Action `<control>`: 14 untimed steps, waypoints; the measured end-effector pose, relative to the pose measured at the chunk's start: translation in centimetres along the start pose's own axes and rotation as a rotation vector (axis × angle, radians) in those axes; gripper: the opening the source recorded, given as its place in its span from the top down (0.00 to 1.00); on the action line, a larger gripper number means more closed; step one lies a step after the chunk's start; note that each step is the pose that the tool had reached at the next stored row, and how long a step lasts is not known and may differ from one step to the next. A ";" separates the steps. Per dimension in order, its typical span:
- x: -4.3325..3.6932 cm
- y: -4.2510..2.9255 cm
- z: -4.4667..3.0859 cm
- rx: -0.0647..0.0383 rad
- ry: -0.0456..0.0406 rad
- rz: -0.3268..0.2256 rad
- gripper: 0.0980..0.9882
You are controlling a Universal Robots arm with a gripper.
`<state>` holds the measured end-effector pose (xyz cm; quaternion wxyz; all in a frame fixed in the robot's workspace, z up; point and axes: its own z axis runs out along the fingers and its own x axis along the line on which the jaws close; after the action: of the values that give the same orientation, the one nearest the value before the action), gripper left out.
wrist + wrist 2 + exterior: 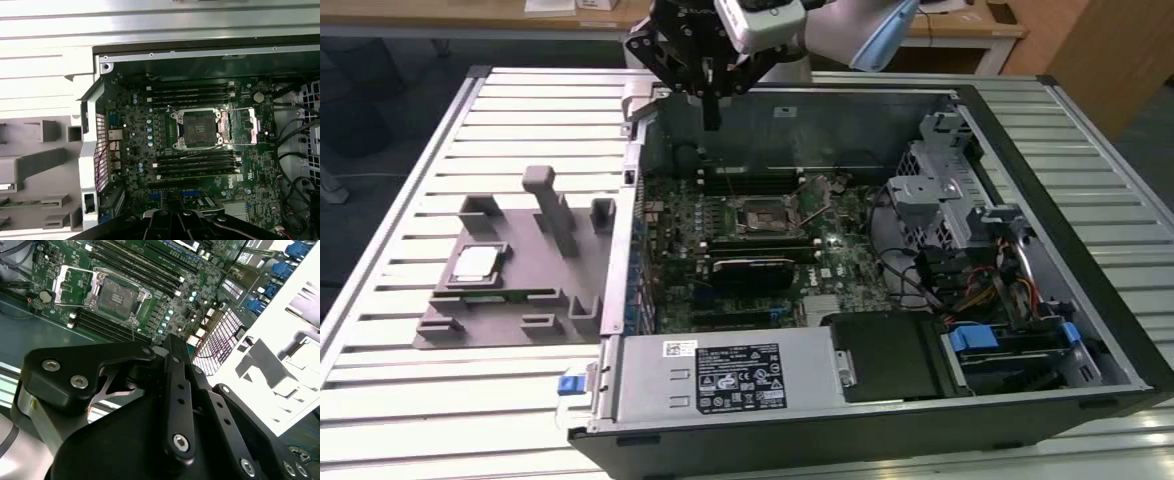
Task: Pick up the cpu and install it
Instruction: 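Reach for the cpu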
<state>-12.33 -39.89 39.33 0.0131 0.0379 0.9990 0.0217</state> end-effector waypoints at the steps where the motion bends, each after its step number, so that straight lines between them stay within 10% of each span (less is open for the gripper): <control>1: 0.08 -0.01 0.00 0.000 0.0000 0.000 0.99; 14: 1.24 -0.09 -0.04 0.000 0.0000 0.000 0.99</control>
<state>-13.58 -39.89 39.34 0.0130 0.0379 0.9990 0.0217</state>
